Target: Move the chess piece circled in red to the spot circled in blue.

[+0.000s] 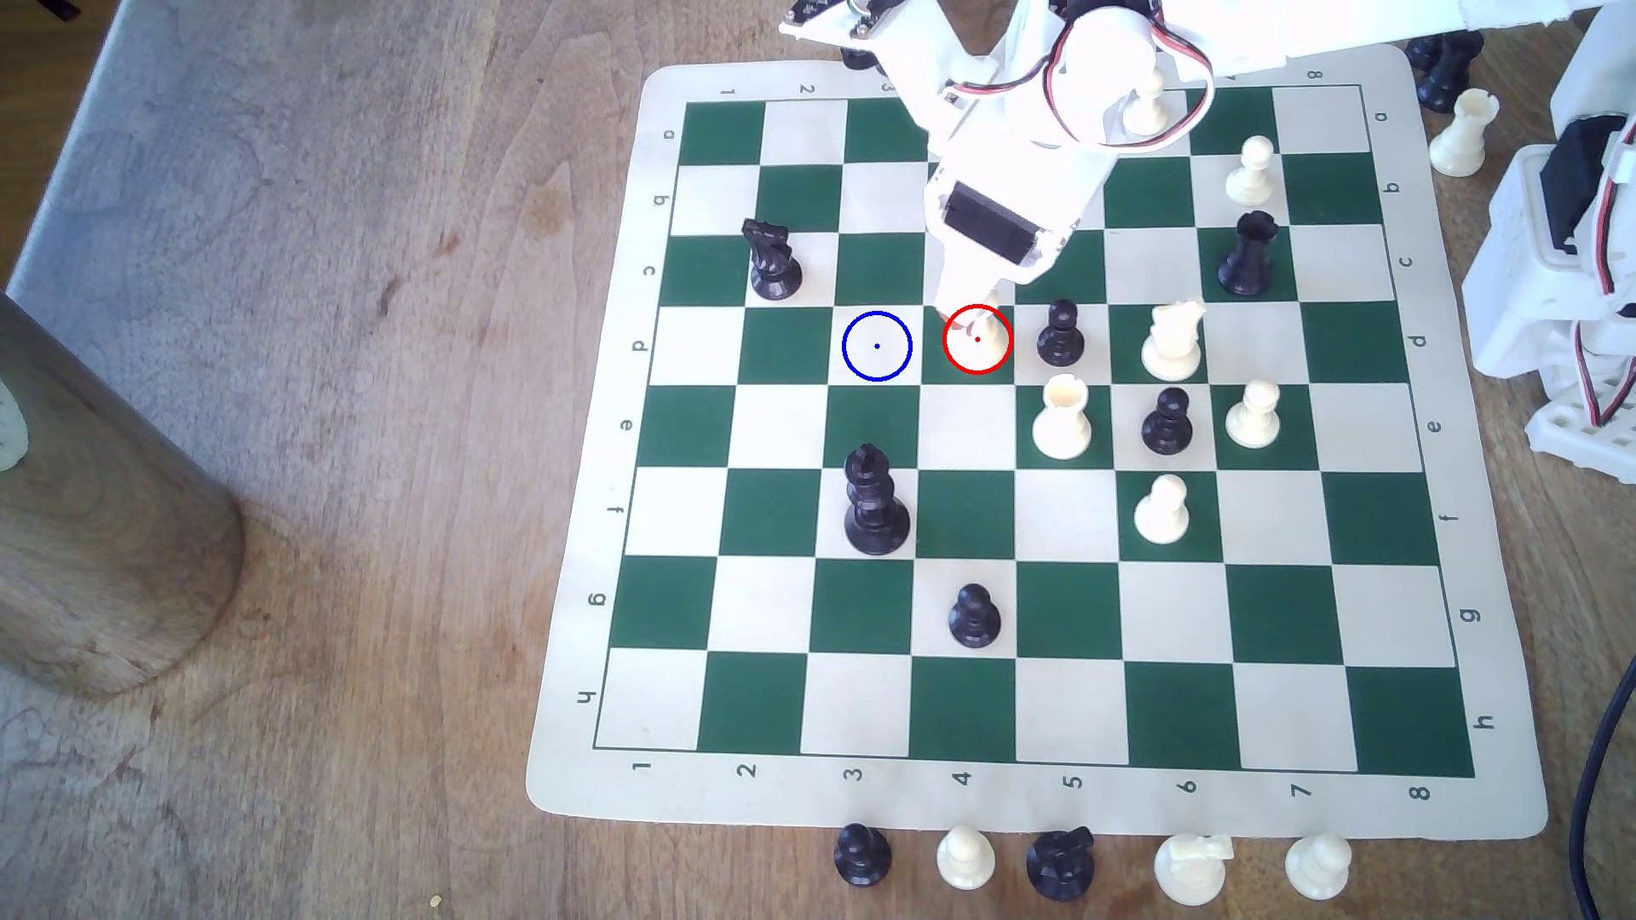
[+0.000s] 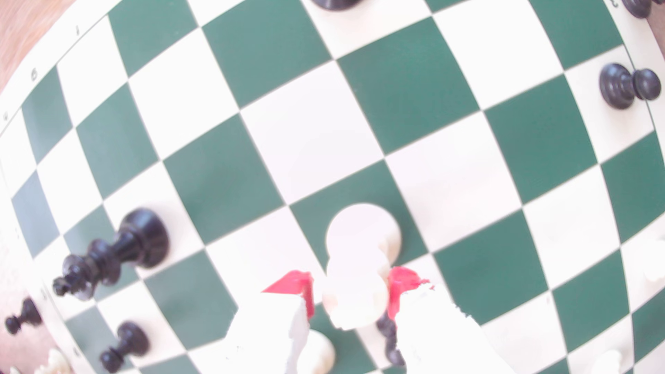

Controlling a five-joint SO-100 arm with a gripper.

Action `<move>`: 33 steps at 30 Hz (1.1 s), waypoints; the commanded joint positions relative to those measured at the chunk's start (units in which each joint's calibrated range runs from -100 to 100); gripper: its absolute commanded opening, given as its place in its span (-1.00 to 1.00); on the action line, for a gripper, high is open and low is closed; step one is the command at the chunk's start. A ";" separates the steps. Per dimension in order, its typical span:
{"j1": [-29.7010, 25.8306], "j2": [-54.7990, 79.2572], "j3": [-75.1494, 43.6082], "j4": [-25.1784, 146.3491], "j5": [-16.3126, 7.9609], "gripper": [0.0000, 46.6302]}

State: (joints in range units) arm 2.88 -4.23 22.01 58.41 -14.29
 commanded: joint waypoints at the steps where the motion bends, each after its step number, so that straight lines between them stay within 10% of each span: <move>1: 0.37 -0.95 -4.24 0.97 0.44 -0.72; 5: 0.21 -0.95 -4.33 1.38 0.49 -0.98; 23: -1.90 -7.65 -23.37 18.74 1.42 -0.99; 33: -4.56 11.19 -45.94 31.36 6.89 -0.98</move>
State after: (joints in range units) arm -1.40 1.21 -9.08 85.58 -9.45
